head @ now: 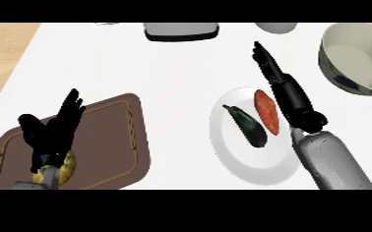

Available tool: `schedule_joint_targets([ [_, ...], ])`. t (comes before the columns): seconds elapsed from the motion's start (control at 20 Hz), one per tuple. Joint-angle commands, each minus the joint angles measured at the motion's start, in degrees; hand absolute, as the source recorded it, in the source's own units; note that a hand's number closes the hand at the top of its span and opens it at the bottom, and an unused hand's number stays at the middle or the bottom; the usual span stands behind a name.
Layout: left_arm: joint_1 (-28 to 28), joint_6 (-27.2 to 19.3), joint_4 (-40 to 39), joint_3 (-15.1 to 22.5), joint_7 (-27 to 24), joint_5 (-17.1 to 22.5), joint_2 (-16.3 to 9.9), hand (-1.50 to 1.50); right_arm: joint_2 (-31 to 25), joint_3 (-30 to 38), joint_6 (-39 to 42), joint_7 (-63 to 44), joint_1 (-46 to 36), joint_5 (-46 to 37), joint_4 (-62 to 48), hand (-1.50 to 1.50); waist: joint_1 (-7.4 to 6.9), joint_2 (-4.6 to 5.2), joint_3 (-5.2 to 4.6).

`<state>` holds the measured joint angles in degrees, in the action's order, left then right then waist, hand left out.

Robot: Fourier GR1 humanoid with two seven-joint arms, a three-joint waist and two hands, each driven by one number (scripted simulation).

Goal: Pick the sweet potato from the plate and place it in the bowl

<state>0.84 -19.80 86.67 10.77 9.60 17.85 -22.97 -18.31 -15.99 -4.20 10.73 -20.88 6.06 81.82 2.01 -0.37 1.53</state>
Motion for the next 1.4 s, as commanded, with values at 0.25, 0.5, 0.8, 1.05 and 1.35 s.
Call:
schedule_joint_targets([
  [0.25,9.3,-0.5,5.1,-0.3,-5.5,-8.5,-6.0,0.0,-1.6,0.7,32.7,4.1,-1.6,22.6,-6.6,1.5,-5.73,2.62,-0.33],
  [0.5,11.7,-1.7,5.0,1.7,-4.3,-10.4,-4.2,0.0,-10.3,12.2,41.8,13.3,-2.8,25.4,-23.1,-1.5,-4.04,2.49,-0.91],
  [0.8,13.4,-1.2,4.6,1.8,-2.9,-11.3,-5.0,0.0,-21.2,12.6,55.1,23.9,-8.8,16.7,-28.1,-1.5,-5.72,2.22,-0.99],
  [1.05,14.7,-1.0,4.6,2.6,-1.5,-11.2,-3.9,0.0,-26.7,8.6,56.5,25.9,-12.9,8.5,-26.1,-1.5,-5.96,1.89,-1.07],
  [1.35,15.3,-0.7,2.8,3.1,-1.8,-12.0,-3.1,0.0,-29.3,-0.4,51.9,29.5,-16.3,-4.8,-22.8,-1.5,-6.38,1.81,-1.21],
])
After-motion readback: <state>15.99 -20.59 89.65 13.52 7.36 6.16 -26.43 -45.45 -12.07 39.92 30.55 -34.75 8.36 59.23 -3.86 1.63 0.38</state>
